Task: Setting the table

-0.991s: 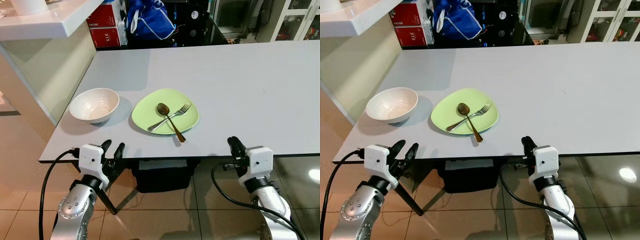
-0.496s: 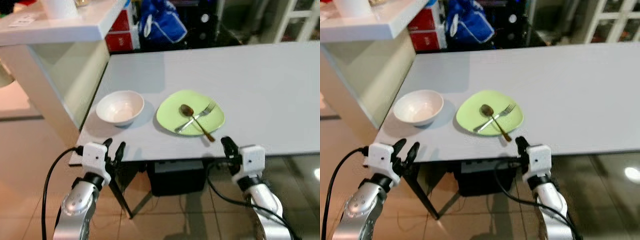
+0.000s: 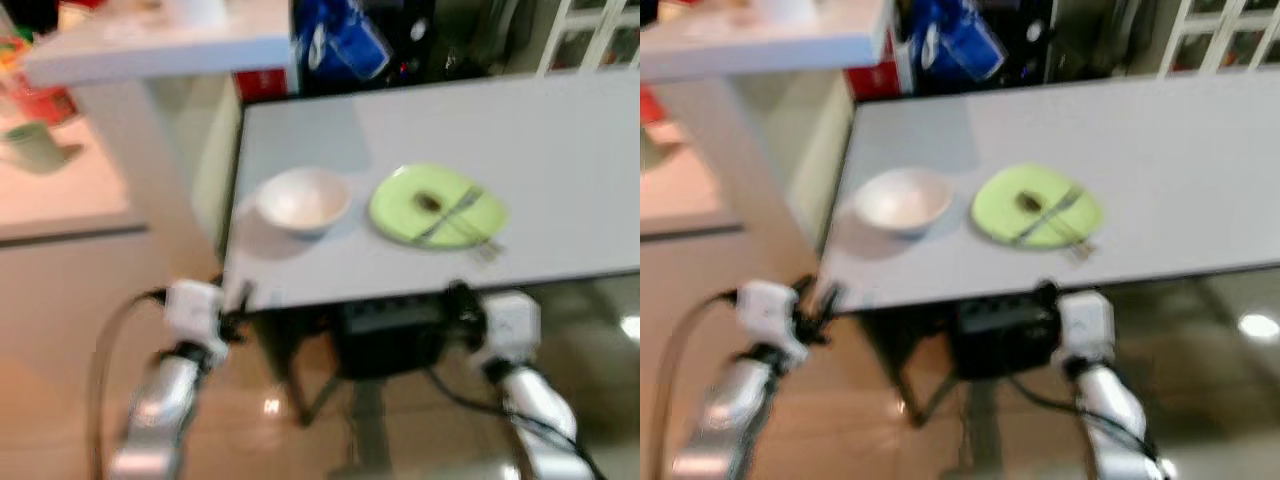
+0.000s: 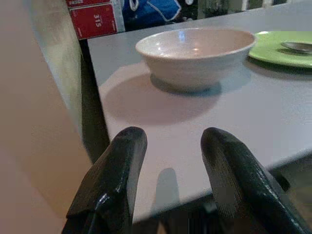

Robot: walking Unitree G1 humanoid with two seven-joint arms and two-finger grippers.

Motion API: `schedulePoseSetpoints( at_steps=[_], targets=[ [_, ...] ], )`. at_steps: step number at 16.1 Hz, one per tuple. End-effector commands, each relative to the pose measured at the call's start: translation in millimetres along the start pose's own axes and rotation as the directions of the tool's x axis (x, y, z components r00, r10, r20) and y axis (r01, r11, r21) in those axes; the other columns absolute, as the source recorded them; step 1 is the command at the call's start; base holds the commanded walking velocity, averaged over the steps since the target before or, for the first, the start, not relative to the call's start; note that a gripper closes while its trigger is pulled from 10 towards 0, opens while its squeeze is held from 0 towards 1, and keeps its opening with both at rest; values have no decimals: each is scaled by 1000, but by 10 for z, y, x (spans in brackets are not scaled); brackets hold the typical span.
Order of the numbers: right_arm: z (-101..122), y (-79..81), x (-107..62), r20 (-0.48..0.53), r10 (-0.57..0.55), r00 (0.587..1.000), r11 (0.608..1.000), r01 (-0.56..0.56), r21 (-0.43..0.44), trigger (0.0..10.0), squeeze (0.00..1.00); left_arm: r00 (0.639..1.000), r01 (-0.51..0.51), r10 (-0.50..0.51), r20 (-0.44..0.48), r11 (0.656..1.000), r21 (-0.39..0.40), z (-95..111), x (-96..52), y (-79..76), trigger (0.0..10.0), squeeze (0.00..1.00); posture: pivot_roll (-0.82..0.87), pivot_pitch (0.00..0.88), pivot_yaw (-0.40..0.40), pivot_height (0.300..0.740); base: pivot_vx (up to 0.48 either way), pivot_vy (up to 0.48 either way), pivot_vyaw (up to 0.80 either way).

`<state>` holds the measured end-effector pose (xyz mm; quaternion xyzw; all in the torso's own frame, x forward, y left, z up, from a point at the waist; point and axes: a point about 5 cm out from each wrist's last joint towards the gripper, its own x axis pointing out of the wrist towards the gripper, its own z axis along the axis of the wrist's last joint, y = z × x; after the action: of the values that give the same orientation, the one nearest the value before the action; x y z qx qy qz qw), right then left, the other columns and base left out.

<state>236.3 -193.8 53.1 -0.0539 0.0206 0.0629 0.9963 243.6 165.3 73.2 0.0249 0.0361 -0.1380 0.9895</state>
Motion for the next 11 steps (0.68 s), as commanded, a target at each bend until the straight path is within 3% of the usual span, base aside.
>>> schedulePoseSetpoints(
  at_steps=[1,11],
  targets=[
    [44,61,35,25,11,1000,1000,-11,9,10000,0,1000,-11,11,-12,1000,13,6,-18,100,10000,0,-14,0,100,740,0,465,0],
    [32,108,44,24,34,999,999,-34,-1,10000,0,997,-66,65,-32,998,-6,47,37,174,10000,0,-8,0,89,740,0,479,0]
  ],
)
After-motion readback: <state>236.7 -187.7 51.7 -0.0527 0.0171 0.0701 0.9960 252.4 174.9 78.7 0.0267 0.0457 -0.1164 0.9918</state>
